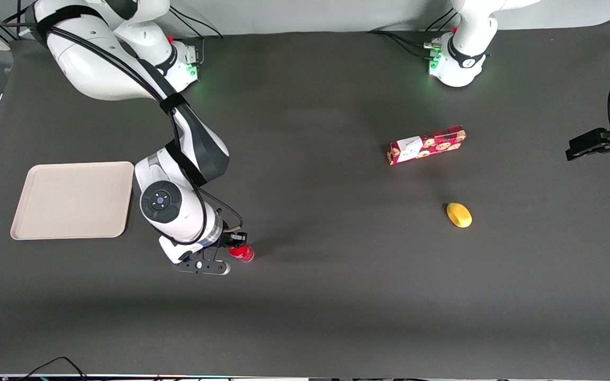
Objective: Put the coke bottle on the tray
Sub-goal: 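Lower the right gripper and close it around the bottle's cap end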
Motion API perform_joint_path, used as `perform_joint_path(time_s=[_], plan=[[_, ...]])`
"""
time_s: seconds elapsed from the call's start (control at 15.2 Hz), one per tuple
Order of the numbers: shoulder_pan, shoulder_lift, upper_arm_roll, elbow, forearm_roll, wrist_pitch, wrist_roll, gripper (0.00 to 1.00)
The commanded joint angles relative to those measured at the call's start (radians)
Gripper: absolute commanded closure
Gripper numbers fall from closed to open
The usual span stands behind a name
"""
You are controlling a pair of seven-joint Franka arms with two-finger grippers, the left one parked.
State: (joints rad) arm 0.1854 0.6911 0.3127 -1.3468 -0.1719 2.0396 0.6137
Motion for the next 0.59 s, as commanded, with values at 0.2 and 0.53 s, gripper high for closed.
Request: perform_joint_path(time_s=[0.2, 0.53], plan=[[-0.006, -0.041, 0.009, -0.009, -0.026, -0.009, 0.026, 1.0], [-0.012, -0.125, 0.029, 0.101, -0.024, -0.254, 0.008, 1.0]])
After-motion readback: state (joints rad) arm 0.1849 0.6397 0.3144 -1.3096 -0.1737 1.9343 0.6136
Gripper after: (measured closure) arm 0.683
